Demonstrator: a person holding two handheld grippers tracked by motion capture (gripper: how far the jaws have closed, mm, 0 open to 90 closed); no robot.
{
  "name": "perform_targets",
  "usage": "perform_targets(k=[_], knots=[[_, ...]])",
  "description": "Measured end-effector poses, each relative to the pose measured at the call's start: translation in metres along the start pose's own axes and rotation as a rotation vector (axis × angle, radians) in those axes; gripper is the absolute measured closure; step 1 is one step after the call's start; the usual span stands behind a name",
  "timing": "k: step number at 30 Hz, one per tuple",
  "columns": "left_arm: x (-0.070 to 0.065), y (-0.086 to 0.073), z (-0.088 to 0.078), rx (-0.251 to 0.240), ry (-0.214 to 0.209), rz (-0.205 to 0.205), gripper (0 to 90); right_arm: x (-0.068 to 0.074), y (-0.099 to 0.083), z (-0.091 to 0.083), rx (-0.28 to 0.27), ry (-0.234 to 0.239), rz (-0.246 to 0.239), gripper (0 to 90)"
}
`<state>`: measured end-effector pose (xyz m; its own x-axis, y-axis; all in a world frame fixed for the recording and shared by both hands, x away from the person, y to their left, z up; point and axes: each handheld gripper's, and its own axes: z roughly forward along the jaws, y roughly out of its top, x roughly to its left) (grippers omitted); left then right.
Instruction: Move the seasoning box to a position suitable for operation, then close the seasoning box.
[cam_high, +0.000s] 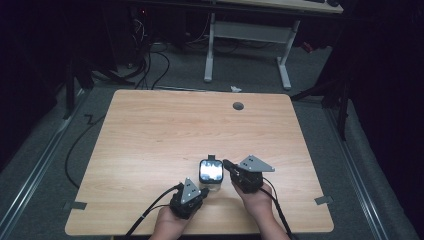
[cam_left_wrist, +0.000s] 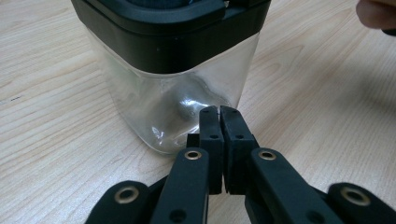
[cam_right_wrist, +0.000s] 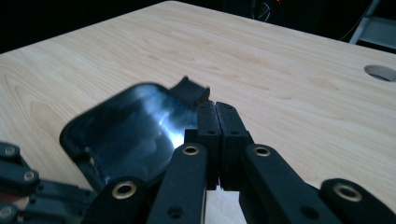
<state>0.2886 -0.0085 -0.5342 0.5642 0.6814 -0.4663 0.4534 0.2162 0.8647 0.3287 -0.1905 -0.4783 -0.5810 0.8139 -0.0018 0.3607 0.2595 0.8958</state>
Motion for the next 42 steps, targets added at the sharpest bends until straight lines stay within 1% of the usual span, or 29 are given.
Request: perform_targets(k=[4,6,8,9,11,15,17,18,22,23,24,25,28,29,34,36,37,39,42], knots=[[0.000,0.001,-0.001,-0.002,-0.001,-0.006,88.3,-0.003,-0.004,-0.003,0.001,-0.009,0.010,89.2],[0.001,0.003,-0.005,-0.004,-0.001,-0.008,87.7,-0.009,-0.006,-0.007,0.002,-0.025,0.026,88.8],[0.002,0.004,-0.008,-0.005,0.000,-0.005,86.8,-0.011,-0.007,-0.009,0.001,-0.030,0.028,88.7],[0.005,0.007,-0.015,-0.003,0.008,0.007,86.4,-0.016,-0.009,-0.012,0.005,-0.044,0.037,88.6],[0.010,0.011,-0.021,-0.006,0.021,0.016,85.6,-0.022,-0.011,-0.016,0.008,-0.061,0.042,88.5],[0.025,0.018,-0.033,-0.026,0.055,0.030,82.5,-0.035,-0.017,-0.022,0.011,-0.096,0.065,87.8],[0.033,0.021,-0.037,-0.035,0.074,0.016,80.8,-0.041,-0.020,-0.025,0.010,-0.111,0.075,87.4],[0.037,0.023,-0.039,-0.034,0.084,0.018,79.9,-0.044,-0.021,-0.027,0.013,-0.121,0.082,87.1],[0.052,0.031,-0.041,-0.065,0.122,0.034,75.0,-0.054,-0.028,-0.033,0.018,-0.147,0.102,85.5],[0.055,0.033,-0.042,-0.072,0.130,0.033,73.7,-0.057,-0.029,-0.034,0.020,-0.154,0.111,84.5],[0.055,0.033,-0.042,-0.072,0.130,0.033,71.7,-0.059,-0.031,-0.036,0.021,-0.164,0.112,83.0],[0.064,0.038,-0.044,-0.087,0.151,0.037,69.6,-0.062,-0.033,-0.037,0.021,-0.170,0.117,82.2],[0.078,0.046,-0.046,-0.102,0.190,0.030,64.5,-0.070,-0.038,-0.042,0.025,-0.188,0.135,77.2],[0.082,0.049,-0.047,-0.104,0.201,0.030,63.5,-0.073,-0.040,-0.044,0.026,-0.196,0.139,77.0],[0.105,0.064,-0.047,-0.128,0.271,0.048,58.7,-0.085,-0.053,-0.051,0.039,-0.241,0.168,67.5],[0.115,0.069,-0.049,-0.136,0.295,0.041,57.4,-0.090,-0.059,-0.052,0.048,-0.258,0.181,64.3],[0.119,0.072,-0.049,-0.140,0.308,0.035,56.3,-0.092,-0.063,-0.053,0.052,-0.266,0.192,62.5],[0.126,0.074,-0.052,-0.150,0.326,0.035,54.9,-0.096,-0.069,-0.056,0.063,-0.272,0.218,60.1],[0.134,0.075,-0.059,-0.160,0.350,0.023,53.4,-0.100,-0.076,-0.060,0.081,-0.285,0.227,55.0]])
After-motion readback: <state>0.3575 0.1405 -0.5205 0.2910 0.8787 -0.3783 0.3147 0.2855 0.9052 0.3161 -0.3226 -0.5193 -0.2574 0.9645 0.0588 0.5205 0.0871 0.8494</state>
